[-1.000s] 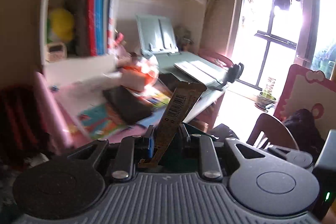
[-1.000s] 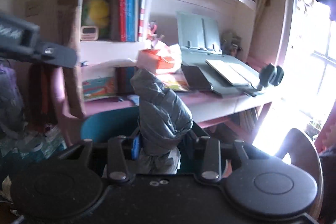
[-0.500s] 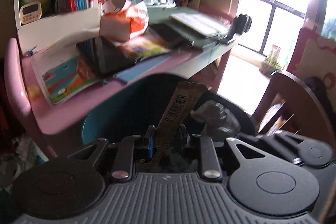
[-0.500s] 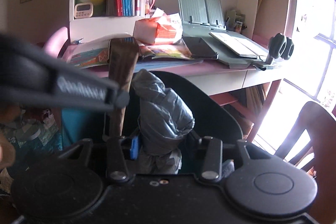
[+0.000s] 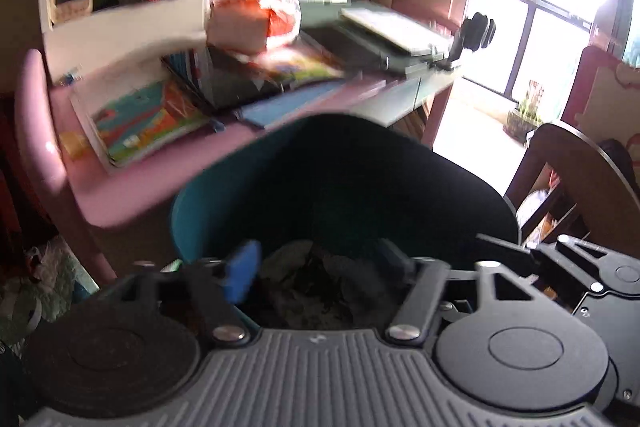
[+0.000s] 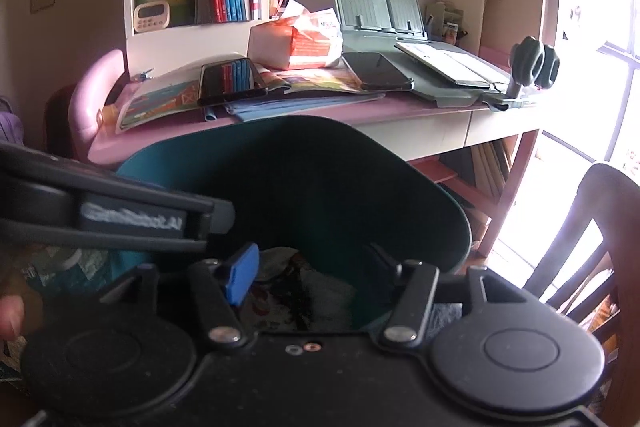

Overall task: Collect trash
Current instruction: 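Move both tools back down toward the red bag and carton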

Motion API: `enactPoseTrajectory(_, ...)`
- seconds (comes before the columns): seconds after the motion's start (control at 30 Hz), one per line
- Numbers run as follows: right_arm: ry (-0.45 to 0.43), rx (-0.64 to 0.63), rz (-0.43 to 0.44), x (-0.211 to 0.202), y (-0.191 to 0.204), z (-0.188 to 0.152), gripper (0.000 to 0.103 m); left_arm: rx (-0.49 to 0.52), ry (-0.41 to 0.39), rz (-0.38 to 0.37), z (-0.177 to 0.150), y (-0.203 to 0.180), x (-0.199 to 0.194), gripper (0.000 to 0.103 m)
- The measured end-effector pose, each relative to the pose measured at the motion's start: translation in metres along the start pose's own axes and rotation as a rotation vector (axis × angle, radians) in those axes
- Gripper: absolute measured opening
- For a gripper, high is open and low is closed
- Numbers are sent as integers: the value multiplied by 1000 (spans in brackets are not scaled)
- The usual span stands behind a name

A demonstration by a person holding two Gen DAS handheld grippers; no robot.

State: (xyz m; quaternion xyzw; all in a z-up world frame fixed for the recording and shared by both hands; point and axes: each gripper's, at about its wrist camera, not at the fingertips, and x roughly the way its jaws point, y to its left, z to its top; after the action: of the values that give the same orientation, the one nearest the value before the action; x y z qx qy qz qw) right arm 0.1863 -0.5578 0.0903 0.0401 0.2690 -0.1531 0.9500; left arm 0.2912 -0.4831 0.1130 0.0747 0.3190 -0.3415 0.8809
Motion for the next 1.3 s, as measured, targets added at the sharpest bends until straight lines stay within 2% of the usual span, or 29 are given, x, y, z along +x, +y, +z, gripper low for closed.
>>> enactPoseTrajectory(0.1,-6,12,4,-7,1,1,60,-2,-18,-11,0,5,-16,70)
enactPoseTrajectory(0.2,-21,6,12,-19,6,2,60,-12,-35,-9,-4,14,-35,76)
enactPoseTrajectory(0.33,-39,-13,34,-39,16,3,60,-1,-57,14,-11,24,-60,78)
enactPoseTrajectory(0.53,-48,-28,98,-71,35,3,61,-13,-69,39,-32,49,-106,80)
enactPoseTrajectory(0.77,-66,-82,199,-108,77,-6,62,-49,-95,73,-67,90,-169,82)
enactPoseTrajectory(0.87,-61,-95,252,-118,99,-12,62,-67,-105,94,-86,112,-194,83)
enactPoseTrajectory(1.07,-4,-139,373,-121,156,-35,63,-137,-101,147,-143,172,-235,98)
enactPoseTrajectory(1.3,121,-285,540,-82,261,-97,63,-277,-47,220,-231,265,-251,103)
